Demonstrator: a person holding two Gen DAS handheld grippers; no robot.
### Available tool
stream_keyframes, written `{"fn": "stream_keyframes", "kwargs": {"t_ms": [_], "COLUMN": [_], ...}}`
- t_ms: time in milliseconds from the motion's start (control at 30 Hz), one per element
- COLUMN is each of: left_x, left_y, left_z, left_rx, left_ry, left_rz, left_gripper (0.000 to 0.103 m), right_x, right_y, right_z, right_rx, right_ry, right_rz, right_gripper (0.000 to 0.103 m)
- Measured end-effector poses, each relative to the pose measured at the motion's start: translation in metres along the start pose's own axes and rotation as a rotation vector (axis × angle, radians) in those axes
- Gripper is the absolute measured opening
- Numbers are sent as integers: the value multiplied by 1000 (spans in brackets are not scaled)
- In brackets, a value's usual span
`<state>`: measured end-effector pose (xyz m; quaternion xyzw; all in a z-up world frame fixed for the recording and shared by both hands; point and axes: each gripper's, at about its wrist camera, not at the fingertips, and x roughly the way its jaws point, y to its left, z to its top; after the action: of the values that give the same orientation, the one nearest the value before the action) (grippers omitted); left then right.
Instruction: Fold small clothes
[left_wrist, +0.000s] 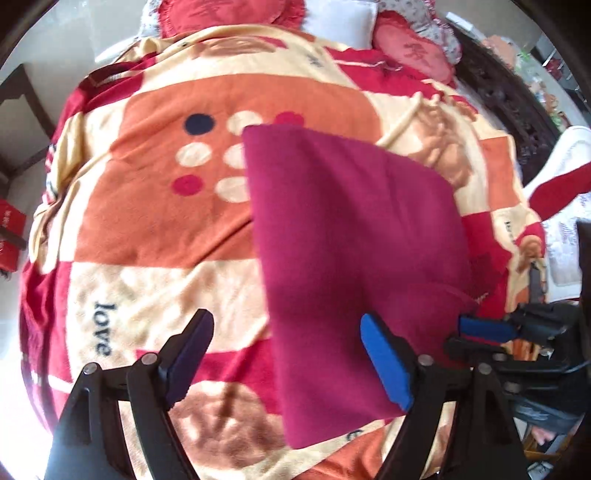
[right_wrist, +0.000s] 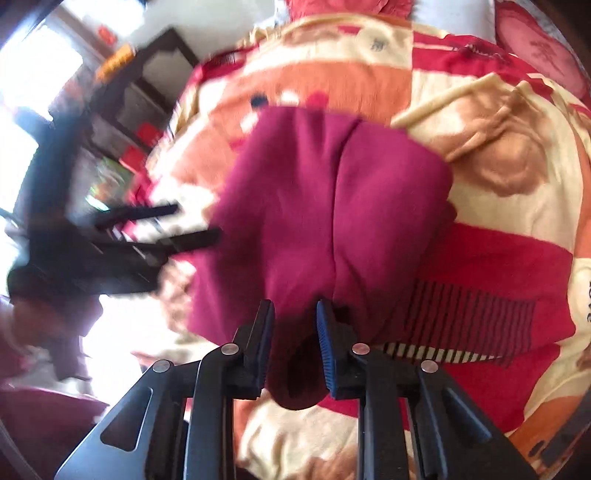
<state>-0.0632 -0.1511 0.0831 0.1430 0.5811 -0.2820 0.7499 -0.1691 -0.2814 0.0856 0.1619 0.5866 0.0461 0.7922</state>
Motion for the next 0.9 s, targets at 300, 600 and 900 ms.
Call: {"fn": "stream_keyframes", "kwargs": {"t_ms": [300,600,900], "left_x": [-40,-97,-108], "left_y": [7,-1,-11], "left_z": [-4,9,16], "left_rx": [-7,-56,-56], "left_ry": [-26,-119,-141], "left_rz": [46,67,90], "left_gripper": [85,87,87], "right_x": [7,-81,-86], "right_y": [-33,13,15], "right_z": [-23,4,8], "right_rx": [243,252,311], "right_ry": [78,-159,-158], "right_rz": [-57,-214,-280], "right_gripper": [1,25,31]}}
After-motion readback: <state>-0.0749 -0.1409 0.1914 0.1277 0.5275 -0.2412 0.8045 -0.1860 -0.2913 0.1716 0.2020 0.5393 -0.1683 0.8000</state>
